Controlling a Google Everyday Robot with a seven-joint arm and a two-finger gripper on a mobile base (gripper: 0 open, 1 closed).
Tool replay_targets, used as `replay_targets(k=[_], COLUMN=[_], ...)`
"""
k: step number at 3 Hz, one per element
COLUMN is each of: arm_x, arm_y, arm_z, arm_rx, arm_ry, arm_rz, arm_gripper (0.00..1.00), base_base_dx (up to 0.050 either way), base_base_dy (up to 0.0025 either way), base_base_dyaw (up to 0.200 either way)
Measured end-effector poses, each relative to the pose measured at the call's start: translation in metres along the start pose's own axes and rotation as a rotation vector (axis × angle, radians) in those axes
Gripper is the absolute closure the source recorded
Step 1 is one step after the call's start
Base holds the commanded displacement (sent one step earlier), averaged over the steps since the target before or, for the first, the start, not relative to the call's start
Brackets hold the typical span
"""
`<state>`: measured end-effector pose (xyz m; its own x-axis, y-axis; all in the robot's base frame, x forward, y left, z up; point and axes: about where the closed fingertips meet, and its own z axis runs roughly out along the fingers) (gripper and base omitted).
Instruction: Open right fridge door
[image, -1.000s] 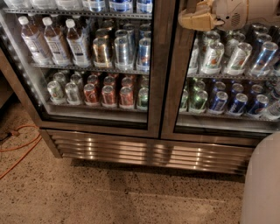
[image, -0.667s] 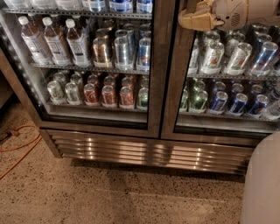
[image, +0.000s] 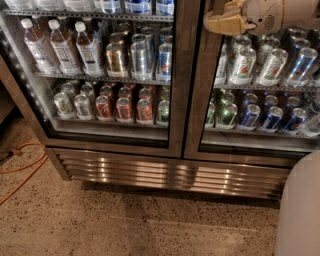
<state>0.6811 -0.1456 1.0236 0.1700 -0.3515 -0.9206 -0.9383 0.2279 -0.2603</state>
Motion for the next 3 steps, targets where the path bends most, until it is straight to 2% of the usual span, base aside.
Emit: replay_targets(k=[1, 2, 3], arm_x=[0.0, 0.0, -0.0002], arm_y=[0.0, 0.0, 0.0006], arm_z=[0.0, 0.0001, 0.0001], arm_rx=[0.0, 0.0, 0.0], arm_ry=[0.0, 0.0, 0.0], arm_rz=[0.0, 0.0, 0.0], arm_gripper=[0.14, 0.0, 0.0], base_base_dx=[0.0, 0.0, 0.0], base_base_dy=[0.0, 0.0, 0.0], base_base_dyaw=[0.0, 0.0, 0.0])
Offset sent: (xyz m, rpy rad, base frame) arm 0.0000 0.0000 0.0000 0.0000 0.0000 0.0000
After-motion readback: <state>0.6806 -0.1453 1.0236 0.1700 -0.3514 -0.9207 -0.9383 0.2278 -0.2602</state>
